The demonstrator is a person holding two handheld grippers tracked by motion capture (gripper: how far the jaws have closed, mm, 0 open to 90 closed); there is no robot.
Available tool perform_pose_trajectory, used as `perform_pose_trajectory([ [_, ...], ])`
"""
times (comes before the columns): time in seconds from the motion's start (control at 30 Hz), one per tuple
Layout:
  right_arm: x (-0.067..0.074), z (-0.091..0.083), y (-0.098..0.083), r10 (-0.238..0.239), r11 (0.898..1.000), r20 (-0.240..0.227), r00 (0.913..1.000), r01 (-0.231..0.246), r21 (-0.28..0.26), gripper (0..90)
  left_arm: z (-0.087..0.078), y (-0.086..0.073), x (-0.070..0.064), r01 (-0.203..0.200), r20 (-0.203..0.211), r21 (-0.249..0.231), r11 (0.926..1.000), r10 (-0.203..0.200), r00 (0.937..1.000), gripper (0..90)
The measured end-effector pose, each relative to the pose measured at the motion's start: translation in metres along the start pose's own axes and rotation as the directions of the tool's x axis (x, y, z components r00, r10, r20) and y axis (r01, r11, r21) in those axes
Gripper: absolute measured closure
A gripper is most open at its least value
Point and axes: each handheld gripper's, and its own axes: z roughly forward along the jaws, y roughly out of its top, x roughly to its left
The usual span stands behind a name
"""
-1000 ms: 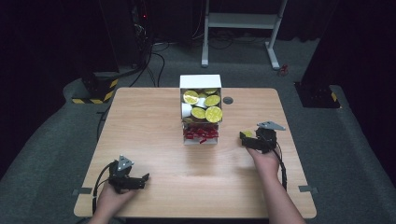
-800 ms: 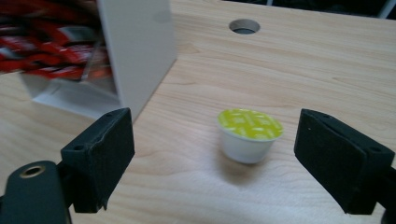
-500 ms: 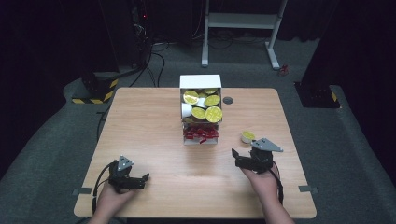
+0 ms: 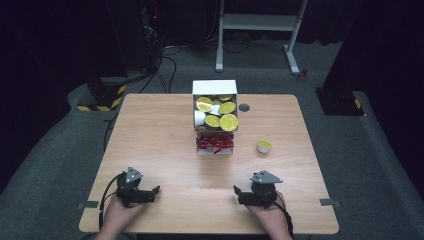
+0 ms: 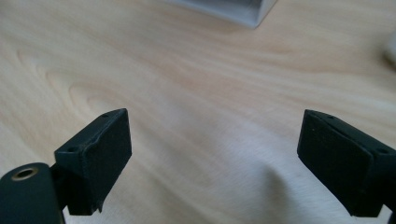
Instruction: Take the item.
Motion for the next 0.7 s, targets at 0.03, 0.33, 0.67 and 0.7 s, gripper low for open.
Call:
perform_pose_trajectory([
  [0.03, 0.002, 0.002, -0.002, -0.002, 1.0, -0.003, 1.0, 0.002, 0.01, 10.1, 0.0, 0.0, 0.0, 0.0, 0.0, 0.0, 1.0, 0.0, 1.0, 0.3],
  [0.33, 0.018, 0.015, 0.0, -0.027, 0.991, 0.013, 0.9995, 0.025, 0.129, 7.9, 0.0, 0.0, 0.0, -0.002, -0.001, -0.001, 1.0, 0.002, 1.0, 0.3],
  [0.67, 0.018, 0.015, 0.0, -0.024, 0.992, 0.018, 0.9995, 0.022, 0.128, 7.7, 0.0, 0.0, 0.0, -0.001, -0.006, -0.005, 1.0, 0.001, 1.0, 0.3],
  [0.7, 0.018, 0.015, 0.0, -0.024, 0.992, 0.018, 0.9995, 0.022, 0.128, 7.7, 0.0, 0.0, -0.001, 0.0, -0.005, -0.005, 1.0, 0.0, 1.0, 0.3],
])
